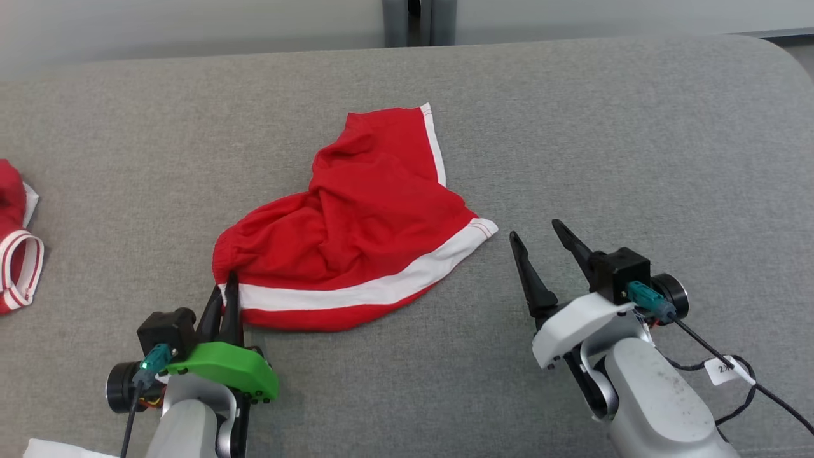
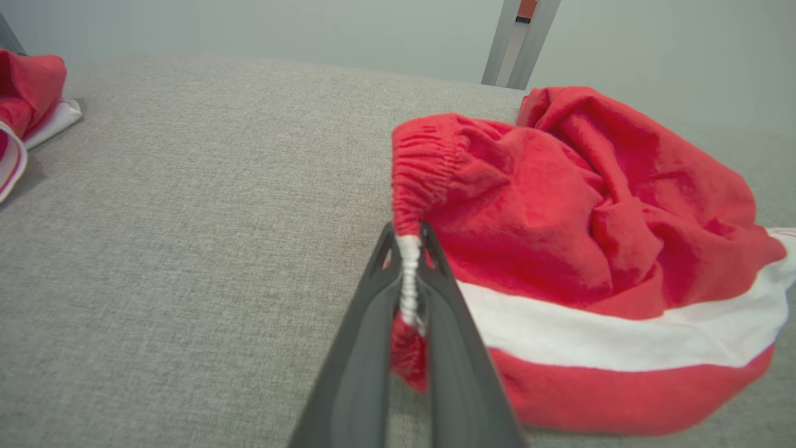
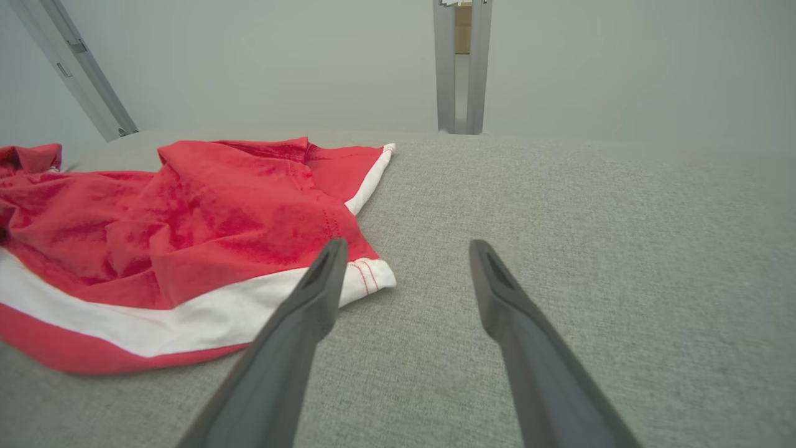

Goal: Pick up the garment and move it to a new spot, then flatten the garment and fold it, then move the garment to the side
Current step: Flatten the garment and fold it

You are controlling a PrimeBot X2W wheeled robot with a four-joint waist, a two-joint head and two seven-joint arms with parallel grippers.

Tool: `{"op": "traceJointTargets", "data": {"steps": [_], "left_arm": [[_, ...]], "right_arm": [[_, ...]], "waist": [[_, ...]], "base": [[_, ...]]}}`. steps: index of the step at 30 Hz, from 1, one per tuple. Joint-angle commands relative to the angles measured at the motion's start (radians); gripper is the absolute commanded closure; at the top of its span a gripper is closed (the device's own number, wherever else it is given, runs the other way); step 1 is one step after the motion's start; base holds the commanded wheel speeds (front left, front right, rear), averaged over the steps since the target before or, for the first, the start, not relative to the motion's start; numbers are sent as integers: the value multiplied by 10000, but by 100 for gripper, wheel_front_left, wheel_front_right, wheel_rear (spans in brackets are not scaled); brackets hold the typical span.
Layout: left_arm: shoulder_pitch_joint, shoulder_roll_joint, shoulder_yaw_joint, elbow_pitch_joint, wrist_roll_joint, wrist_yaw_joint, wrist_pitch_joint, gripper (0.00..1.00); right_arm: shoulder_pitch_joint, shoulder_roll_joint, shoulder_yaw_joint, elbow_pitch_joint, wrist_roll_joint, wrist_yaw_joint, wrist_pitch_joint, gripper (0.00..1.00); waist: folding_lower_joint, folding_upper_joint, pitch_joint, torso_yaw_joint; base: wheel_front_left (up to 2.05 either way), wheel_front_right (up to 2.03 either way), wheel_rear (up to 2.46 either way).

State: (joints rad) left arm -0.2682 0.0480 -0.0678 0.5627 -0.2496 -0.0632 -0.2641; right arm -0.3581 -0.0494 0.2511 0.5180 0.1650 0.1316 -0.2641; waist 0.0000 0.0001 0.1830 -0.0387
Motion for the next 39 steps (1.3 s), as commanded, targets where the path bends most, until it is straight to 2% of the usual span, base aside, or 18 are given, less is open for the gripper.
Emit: {"op": "traceJointTargets", "data": {"steps": [1, 11, 21, 22, 23, 24, 25, 31, 36, 39], "left_arm": [[-235, 49, -106, -49, -99, 15, -2, 100], [-845, 45, -841, -203, -349, 130, -2, 100], [-943, 47, -1114, -232, -472, 213, -2, 100], [-941, 47, -1125, -238, -486, 205, -2, 100], [-941, 47, -1129, -244, -496, 200, -2, 100], [-940, 47, -1131, -247, -496, 197, -2, 100], [-940, 47, -1123, -247, -496, 196, -2, 100], [-791, 46, -1021, -333, -456, 159, -4, 100], [-821, 46, -799, -713, -415, -126, -4, 100], [-1026, 49, -588, -986, -763, -322, -4, 100]], "right_arm": [[-286, -28, 48, 272, -29, -18, -3, 0], [-1724, -33, 90, 2336, -21, -18, -3, 0], [-1947, -11, 729, 3281, 615, -10, 22, 0], [-1950, -8, 803, 3337, 696, -7, 25, 9], [-1936, -3, 870, 3379, 761, -7, 49, 40], [-1910, 6, 974, 3419, 839, -6, 65, 65], [-1903, 10, 1029, 3402, 914, -6, 72, 100], [-1689, -22, 723, 2658, 1207, -9, 10, 100], [-1372, -46, -12, 1554, 1852, -10, -3, 100], [-1342, -25, -426, 794, 2399, -10, -3, 100]], "waist": [[0, -1, 370, 406], [0, -1, 1086, 978], [0, -1, 1328, 1168], [0, -1, 1345, 1173], [0, -1, 1357, 1178], [0, -1, 1370, 1183], [0, -1, 1382, 1184], [0, -1, 1156, 1125], [0, -1, 439, 811], [0, -1, -91, 514]], "base": [[0, 0, 0], [0, 0, 0], [0, 0, 0], [0, 0, 0], [0, 0, 0], [0, 0, 0], [0, 0, 0], [0, 0, 0], [0, 0, 0], [0, 0, 0]]}}
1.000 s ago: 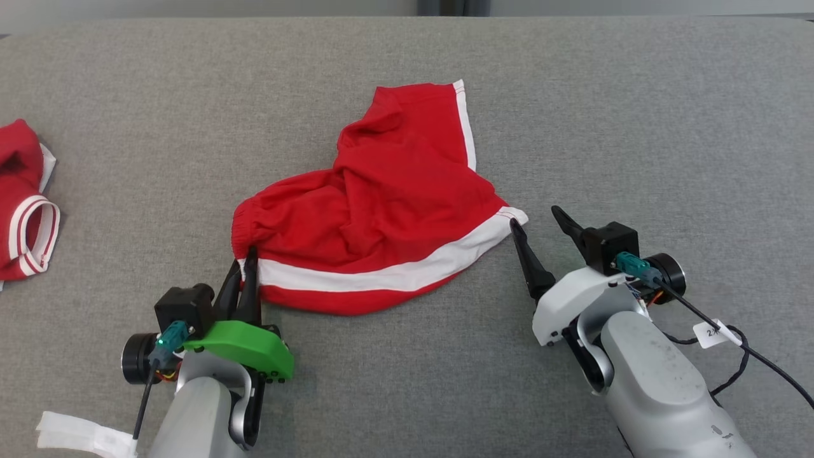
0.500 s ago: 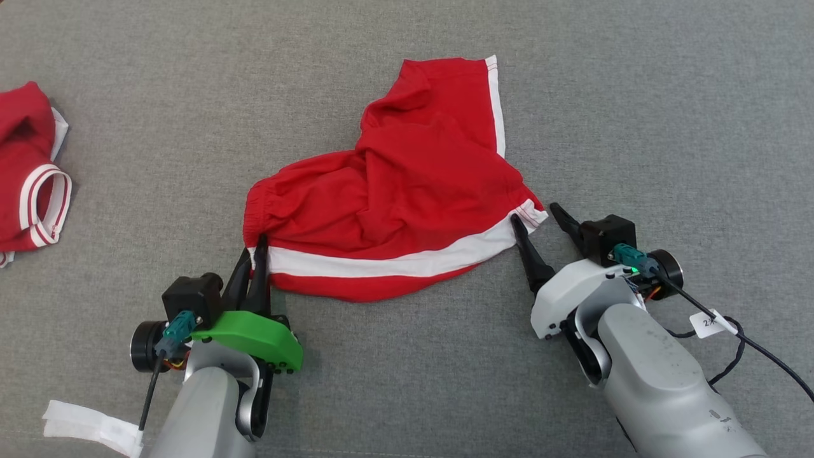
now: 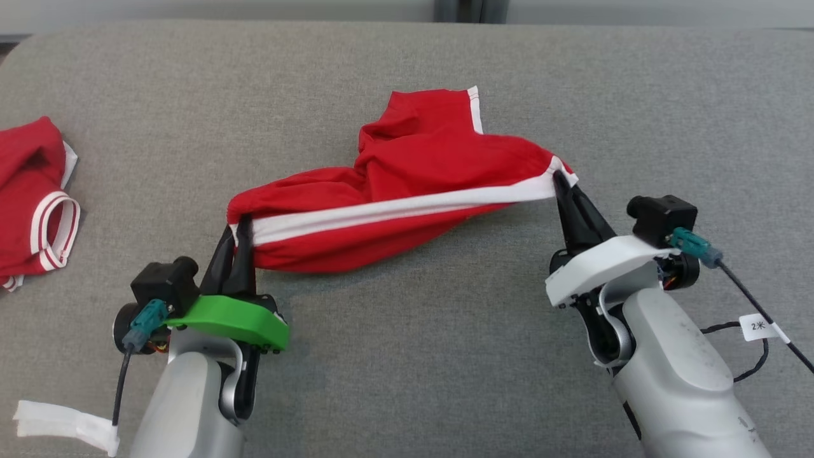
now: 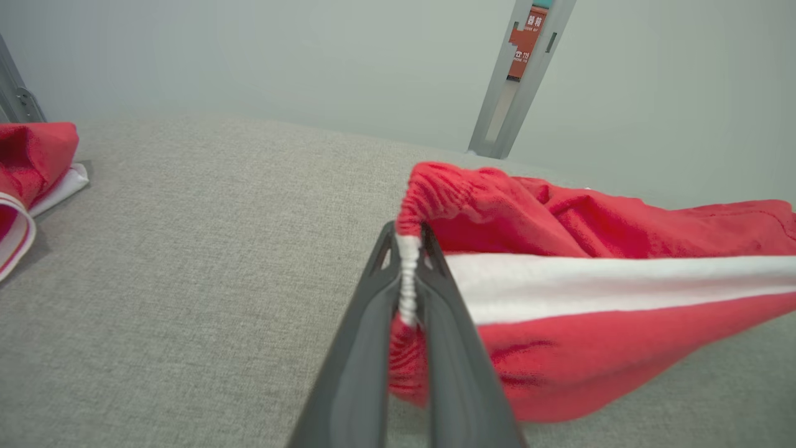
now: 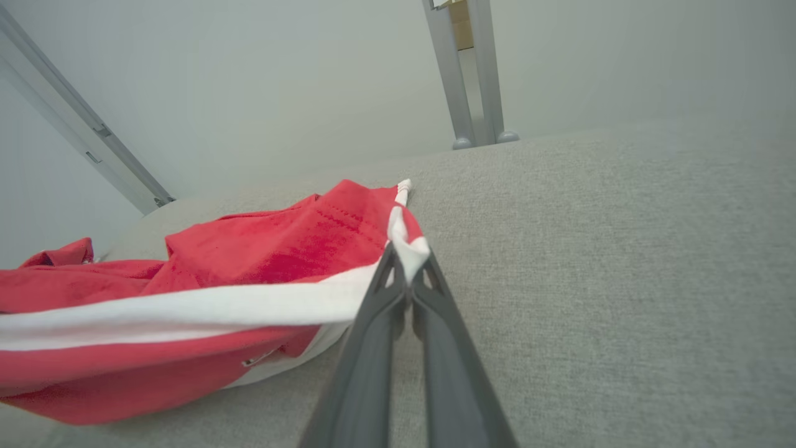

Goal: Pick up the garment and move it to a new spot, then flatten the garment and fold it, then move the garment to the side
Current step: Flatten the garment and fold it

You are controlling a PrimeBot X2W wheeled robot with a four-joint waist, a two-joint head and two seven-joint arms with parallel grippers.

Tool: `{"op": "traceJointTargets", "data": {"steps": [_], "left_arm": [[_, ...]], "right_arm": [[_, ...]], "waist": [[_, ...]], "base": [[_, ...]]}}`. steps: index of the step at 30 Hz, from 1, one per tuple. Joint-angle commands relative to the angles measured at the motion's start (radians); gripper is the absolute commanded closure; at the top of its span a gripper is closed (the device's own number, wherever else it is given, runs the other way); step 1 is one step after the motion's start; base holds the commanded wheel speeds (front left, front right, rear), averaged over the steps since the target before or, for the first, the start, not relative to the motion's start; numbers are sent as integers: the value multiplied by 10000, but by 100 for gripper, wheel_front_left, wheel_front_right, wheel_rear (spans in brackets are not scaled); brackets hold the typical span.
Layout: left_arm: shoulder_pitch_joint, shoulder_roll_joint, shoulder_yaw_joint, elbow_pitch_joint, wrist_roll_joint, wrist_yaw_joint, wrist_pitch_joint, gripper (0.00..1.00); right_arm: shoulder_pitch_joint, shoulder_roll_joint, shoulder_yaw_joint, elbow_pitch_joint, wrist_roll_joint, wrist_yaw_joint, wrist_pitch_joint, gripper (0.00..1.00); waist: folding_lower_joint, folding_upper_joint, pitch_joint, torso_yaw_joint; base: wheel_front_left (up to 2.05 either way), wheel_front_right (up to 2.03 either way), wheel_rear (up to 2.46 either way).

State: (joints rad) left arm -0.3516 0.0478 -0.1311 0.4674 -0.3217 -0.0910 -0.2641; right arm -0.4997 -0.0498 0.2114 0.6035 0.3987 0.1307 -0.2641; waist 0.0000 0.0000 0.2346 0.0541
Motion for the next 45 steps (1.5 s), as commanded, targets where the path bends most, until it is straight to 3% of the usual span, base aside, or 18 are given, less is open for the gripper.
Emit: {"op": "traceJointTargets", "data": {"steps": [1, 9, 17, 22, 27, 33, 39, 45], "left_arm": [[-270, 50, 84, -130, -34, -110, -5, 100], [-1197, 139, -522, -793, -478, -394, -5, 100], [-2726, 1109, -1580, -2404, -1358, -404, 683, 100], [-3592, 1462, -1463, -2721, -1332, -315, 1228, 100], [-4666, 1408, -1396, -2245, -1266, -171, 1328, 100], [-6851, 1700, -1570, -808, -595, -250, 723, 100], [-8885, 1745, -1261, 397, -196, -209, 90, 100], [-8646, 1684, -627, 985, -283, -246, -7, 100]], "right_arm": [[76, -22, -185, -352, 305, -1, -3, 100], [-465, -30, -987, -2193, 1360, -1, -4, 100], [-1588, -65, -1038, -3492, 1061, -1, 38, 100], [-2481, -183, -1131, -3341, 620, -1, 307, 100], [-3503, -238, -1206, -2656, 247, -1, 362, 100], [-5513, -236, -1076, -1567, -578, -1, 98, 100], [-7323, -226, -1898, -1183, -1344, -2, -4, 100], [-6728, -125, -2289, -1221, -1183, -12, -9, 100]], "waist": [[0, 0, -846, -546], [0, 0, -2276, -1434], [0, 0, -2389, -1997], [0, 0, -1729, -2040], [0, 0, -556, -1952], [0, 0, 887, -1887], [0, 0, 1582, -1792], [0, 0, 1921, -1704]], "base": [[0, 0, 0], [0, 0, 0], [0, 0, 0], [0, 0, 0], [0, 0, 0], [0, 0, 0], [0, 0, 0], [0, 0, 0]]}}
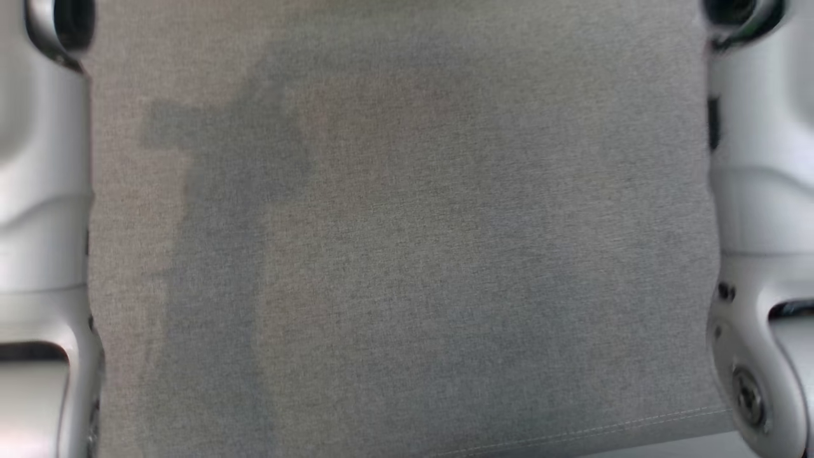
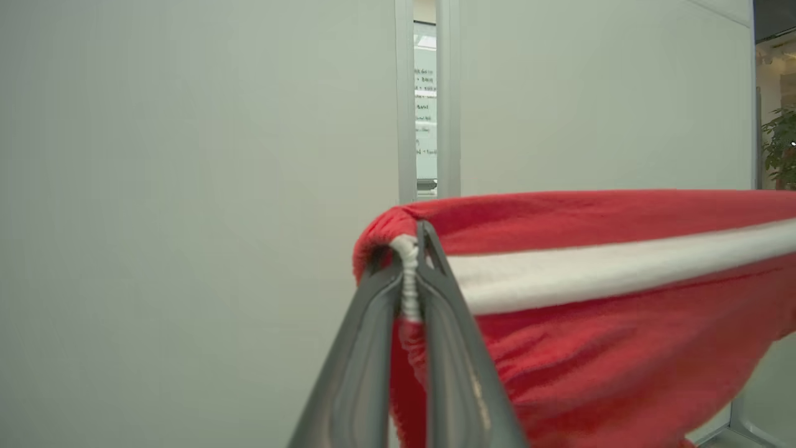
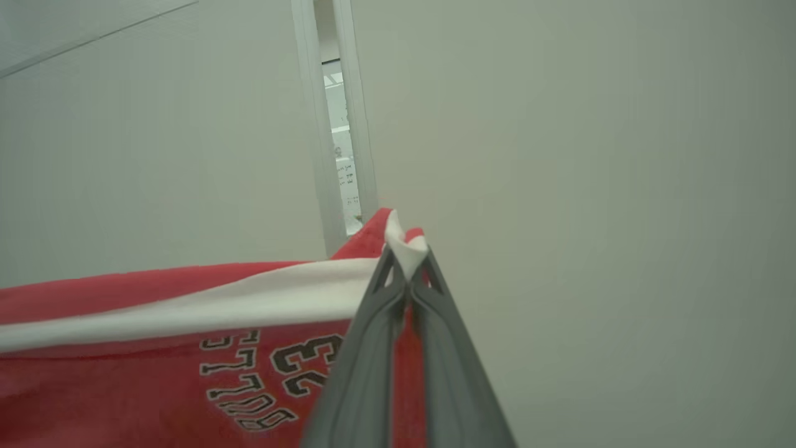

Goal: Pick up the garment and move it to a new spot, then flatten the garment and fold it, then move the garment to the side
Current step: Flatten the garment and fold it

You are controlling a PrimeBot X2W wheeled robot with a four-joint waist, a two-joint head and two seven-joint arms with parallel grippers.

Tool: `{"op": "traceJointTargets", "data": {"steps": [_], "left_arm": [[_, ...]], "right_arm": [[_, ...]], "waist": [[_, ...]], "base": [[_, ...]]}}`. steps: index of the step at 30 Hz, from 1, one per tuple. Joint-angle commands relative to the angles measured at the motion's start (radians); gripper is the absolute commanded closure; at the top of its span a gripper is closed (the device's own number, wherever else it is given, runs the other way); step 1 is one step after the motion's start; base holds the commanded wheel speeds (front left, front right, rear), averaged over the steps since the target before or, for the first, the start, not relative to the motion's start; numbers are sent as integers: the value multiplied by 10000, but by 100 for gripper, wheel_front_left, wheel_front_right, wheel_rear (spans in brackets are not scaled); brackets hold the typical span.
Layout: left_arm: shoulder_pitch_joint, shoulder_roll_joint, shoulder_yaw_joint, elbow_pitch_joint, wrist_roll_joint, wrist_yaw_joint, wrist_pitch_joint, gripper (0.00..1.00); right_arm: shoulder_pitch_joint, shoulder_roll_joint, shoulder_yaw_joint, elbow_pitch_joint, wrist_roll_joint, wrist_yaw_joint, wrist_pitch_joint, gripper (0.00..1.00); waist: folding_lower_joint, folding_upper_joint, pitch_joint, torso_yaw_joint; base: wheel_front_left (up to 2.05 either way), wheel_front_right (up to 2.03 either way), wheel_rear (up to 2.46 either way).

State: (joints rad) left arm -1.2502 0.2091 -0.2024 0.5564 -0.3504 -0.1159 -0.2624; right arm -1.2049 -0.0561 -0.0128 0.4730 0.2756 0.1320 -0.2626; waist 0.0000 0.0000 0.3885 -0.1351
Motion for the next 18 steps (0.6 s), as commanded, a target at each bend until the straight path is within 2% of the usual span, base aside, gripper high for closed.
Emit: {"op": "traceJointTargets", "data": {"steps": [1, 4, 6, 13, 18], "left_arm": [[705, 13, 147, 247, -49, -27, -23, 100], [1674, -203, 369, 624, -531, -82, -30, 100], [2982, -414, 324, 1059, -969, -112, -29, 100], [6570, -827, -609, 1640, -2715, -121, -32, 100], [8510, -988, -221, 1372, -2723, -124, -8, 100]], "right_arm": [[623, -57, 119, 193, 78, -25, -25, 100], [1520, -61, 302, 290, 392, -25, -27, 100], [2710, -25, 368, 244, 787, -33, -28, 100], [6182, 11, 1188, -24, 1753, -24, -29, 100], [7863, 19, 1620, -295, 1647, -24, -29, 100]], "waist": [[0, 0, 404, 207], [0, 0, 549, 217], [0, 0, 387, 192], [0, 0, -232, 17], [0, 0, -935, -95]], "base": [[0, 0, 0], [0, 0, 0], [0, 0, 0], [0, 0, 0], [0, 0, 0]]}}
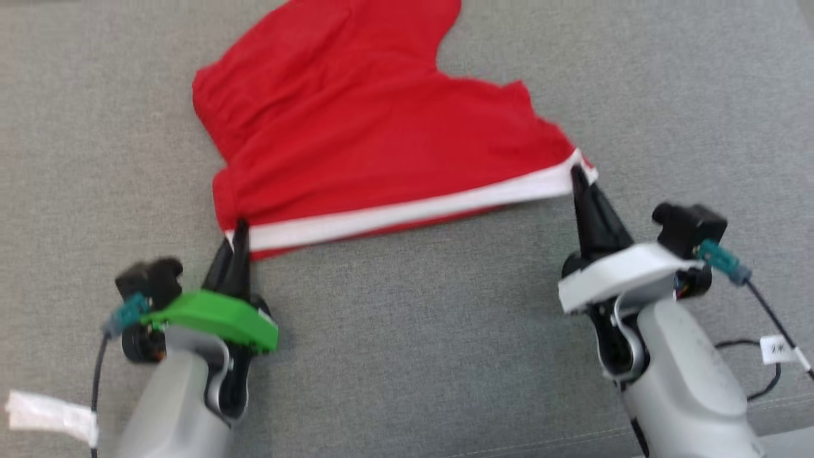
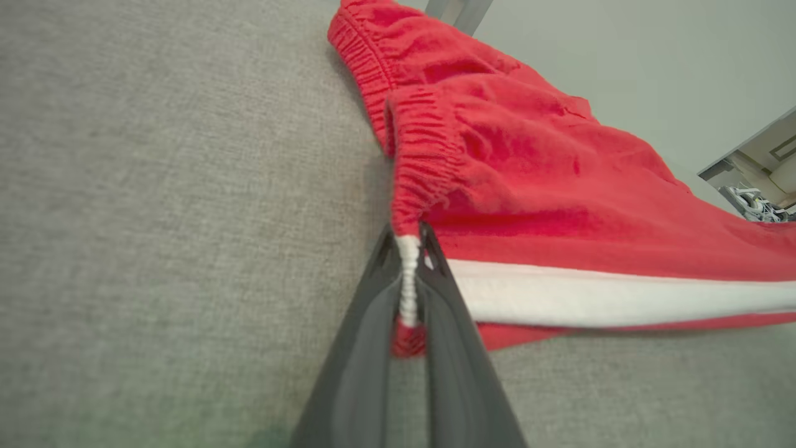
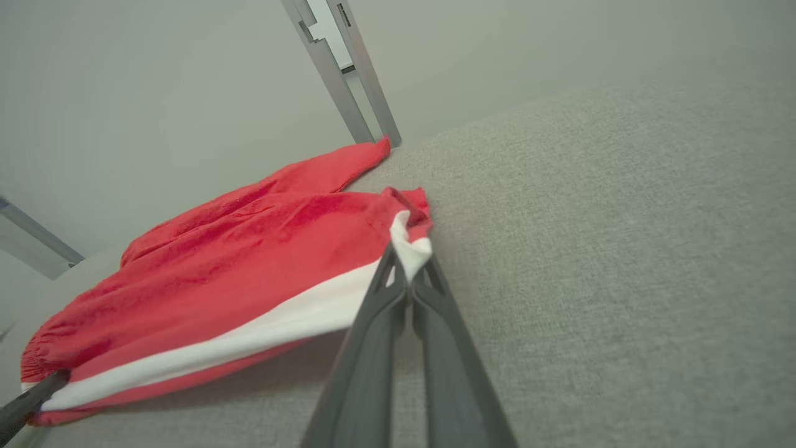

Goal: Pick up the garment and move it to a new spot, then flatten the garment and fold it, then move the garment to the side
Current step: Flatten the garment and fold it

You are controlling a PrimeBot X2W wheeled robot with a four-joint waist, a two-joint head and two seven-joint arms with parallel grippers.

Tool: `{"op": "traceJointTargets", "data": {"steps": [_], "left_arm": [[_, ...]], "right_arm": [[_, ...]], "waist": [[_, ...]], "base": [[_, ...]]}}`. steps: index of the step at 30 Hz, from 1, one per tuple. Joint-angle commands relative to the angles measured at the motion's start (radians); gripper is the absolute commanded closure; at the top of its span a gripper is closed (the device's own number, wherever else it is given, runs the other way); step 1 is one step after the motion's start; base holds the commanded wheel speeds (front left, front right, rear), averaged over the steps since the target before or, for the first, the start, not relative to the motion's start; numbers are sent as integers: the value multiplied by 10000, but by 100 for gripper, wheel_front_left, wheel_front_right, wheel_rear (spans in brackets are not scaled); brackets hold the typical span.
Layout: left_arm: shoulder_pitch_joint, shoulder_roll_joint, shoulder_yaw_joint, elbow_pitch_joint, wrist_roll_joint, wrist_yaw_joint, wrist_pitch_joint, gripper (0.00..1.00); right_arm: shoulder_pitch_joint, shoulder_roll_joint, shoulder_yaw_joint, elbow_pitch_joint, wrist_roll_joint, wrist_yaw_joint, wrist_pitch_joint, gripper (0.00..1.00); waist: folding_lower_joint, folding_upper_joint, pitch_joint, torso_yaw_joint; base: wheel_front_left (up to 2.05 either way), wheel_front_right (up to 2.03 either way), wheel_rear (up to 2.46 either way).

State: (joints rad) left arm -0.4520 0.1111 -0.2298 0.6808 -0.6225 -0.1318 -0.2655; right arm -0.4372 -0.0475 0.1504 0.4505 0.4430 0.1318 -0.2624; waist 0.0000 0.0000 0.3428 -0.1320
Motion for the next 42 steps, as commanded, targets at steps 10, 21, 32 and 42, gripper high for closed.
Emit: {"op": "traceJointTargets", "data": {"steps": [10, 21, 32, 42], "left_arm": [[2972, -281, -118, -985, 337, 34, 19, 100], [4538, -85, -502, -2870, 279, 33, 11, 100], [2573, -391, -666, -2900, 236, 32, 11, 100], [417, -564, -816, -2227, 603, 32, 13, 100]], "right_arm": [[2664, -340, 34, -622, 290, -22, -32, 100], [4282, -668, -294, -1709, 595, -22, -31, 100], [1185, -729, -251, -1119, -58, -20, 119, 100], [-2558, -825, -53, 1241, -1198, -20, 124, 100]], "waist": [[0, 0, -2301, -55], [0, 0, -3015, 362], [0, 0, -1839, 964], [0, 0, -404, 1843]], "base": [[0, 0, 0], [0, 0, 0], [0, 0, 0], [0, 0, 0]]}}
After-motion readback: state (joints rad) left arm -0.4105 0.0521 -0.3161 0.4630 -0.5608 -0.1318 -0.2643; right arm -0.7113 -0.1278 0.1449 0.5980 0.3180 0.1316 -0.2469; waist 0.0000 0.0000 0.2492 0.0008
